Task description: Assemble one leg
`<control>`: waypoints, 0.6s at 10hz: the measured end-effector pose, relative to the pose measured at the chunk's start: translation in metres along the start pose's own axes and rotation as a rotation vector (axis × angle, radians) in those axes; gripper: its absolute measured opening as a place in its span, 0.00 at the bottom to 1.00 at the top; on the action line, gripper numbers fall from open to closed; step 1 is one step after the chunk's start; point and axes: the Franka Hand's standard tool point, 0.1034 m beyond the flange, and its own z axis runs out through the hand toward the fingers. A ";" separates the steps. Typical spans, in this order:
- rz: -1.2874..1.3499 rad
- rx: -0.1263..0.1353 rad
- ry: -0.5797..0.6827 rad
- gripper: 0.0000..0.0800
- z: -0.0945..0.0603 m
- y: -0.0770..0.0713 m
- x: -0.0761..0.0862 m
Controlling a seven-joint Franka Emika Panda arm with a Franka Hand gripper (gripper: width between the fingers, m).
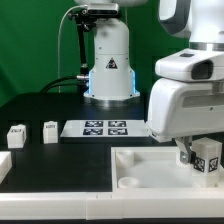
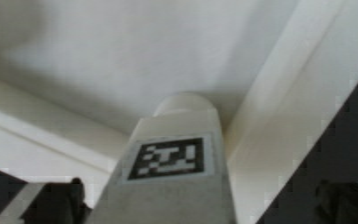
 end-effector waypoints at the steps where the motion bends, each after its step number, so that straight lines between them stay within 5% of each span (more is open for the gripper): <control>1: -0.088 -0.005 0.000 0.81 0.000 0.002 -0.001; 3: -0.115 -0.008 -0.001 0.81 0.000 0.003 -0.001; 5: -0.114 -0.009 -0.001 0.52 0.000 0.003 -0.001; 6: -0.108 -0.009 -0.001 0.52 0.000 0.003 -0.001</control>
Offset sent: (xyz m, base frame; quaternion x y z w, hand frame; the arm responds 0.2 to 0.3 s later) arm 0.0000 0.0000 0.0000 0.0000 0.0000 0.0000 1.0000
